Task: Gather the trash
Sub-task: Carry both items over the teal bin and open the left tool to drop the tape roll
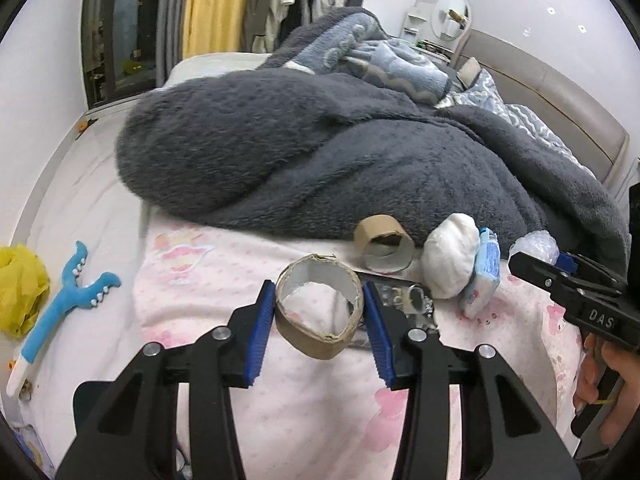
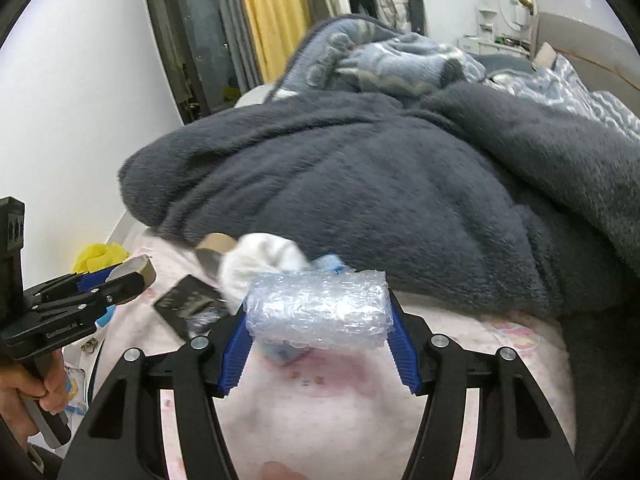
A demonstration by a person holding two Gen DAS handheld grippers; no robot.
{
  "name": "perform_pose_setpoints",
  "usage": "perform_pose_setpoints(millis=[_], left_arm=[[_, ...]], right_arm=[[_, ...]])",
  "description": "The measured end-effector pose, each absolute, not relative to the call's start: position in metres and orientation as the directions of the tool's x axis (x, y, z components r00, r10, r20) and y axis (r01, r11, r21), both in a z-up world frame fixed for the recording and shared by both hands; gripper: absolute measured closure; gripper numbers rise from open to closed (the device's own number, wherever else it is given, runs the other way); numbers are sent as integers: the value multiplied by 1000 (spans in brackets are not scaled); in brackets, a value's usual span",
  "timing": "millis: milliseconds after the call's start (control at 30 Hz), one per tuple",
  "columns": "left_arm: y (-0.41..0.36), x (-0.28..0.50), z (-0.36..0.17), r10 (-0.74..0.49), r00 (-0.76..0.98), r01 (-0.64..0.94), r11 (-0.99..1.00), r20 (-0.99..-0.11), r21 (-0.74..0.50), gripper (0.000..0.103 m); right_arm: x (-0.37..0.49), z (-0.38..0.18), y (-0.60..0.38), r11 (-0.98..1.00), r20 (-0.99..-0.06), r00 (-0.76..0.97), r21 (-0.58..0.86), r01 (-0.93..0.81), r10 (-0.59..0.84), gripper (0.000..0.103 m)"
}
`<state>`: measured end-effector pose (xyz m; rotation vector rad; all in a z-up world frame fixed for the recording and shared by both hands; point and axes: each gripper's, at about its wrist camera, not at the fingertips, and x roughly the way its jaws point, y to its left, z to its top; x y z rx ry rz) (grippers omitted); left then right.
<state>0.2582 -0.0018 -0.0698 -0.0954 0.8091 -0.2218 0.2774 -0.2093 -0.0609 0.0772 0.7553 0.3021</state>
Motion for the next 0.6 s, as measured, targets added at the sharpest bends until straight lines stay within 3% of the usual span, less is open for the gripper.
perform_pose_setpoints(millis=[600], left_arm=[[62,221,-71,-165,664,54,983,-729,-174,56]], right_arm=[[246,-53,-116,896,-621,662,163,-414,419,41]])
